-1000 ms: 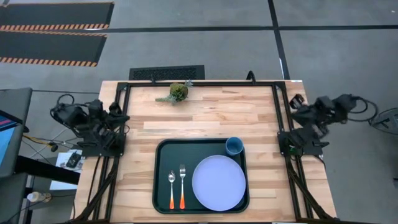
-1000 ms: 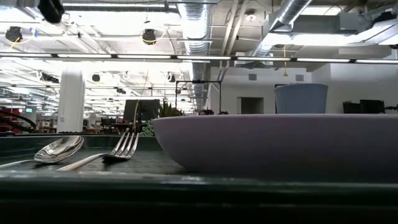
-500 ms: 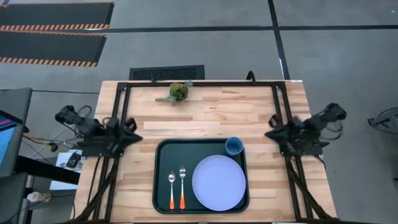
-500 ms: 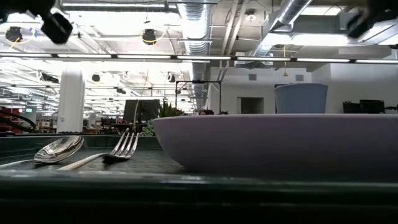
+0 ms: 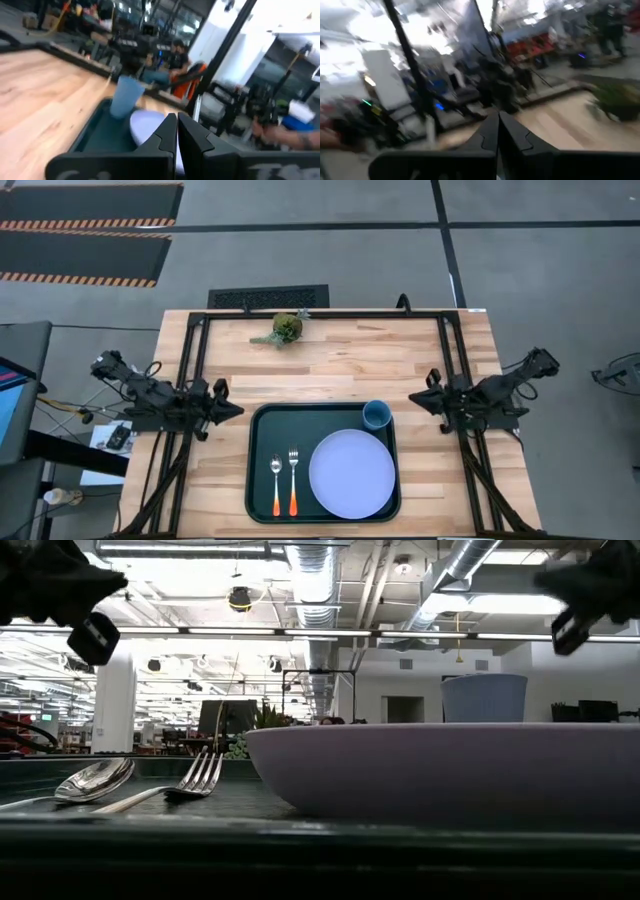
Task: Pick and place plate/cup/fork/spoon on tray
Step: Return to Home Position
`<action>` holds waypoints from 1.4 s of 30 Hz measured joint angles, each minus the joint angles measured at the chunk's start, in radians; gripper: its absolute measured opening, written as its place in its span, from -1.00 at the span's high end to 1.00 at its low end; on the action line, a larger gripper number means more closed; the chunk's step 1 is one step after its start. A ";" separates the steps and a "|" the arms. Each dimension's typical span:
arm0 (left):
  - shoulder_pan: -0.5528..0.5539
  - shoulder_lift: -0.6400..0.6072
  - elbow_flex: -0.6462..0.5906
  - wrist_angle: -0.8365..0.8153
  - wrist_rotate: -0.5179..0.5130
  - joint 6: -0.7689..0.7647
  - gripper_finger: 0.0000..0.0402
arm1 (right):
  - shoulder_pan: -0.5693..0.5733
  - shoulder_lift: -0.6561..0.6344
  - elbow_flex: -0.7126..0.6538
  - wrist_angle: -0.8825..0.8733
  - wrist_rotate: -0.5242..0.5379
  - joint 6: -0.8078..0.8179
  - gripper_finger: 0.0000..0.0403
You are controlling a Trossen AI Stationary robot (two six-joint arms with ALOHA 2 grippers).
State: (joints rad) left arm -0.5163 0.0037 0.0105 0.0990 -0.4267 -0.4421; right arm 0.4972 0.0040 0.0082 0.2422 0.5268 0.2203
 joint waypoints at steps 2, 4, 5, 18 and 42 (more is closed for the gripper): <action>0.000 0.001 0.000 -0.018 0.021 0.000 1.00 | -0.016 0.000 0.000 -0.076 0.028 0.028 0.87; 0.000 0.002 0.000 -0.011 0.018 0.022 1.00 | -0.031 0.000 0.000 -0.127 0.052 0.063 0.86; 0.000 0.002 0.000 -0.011 0.003 0.036 1.00 | -0.039 0.000 0.000 -0.146 0.052 0.069 0.86; 0.000 0.002 -0.002 -0.010 -0.042 0.086 1.00 | -0.048 0.009 -0.002 -0.154 0.047 0.154 0.85; 0.000 0.002 -0.004 -0.010 -0.041 0.083 1.00 | -0.048 0.009 -0.003 -0.156 0.047 0.156 0.86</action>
State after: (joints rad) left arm -0.5163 0.0056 0.0067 0.0891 -0.4679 -0.3588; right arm 0.4496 0.0128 0.0051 0.0863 0.5735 0.3759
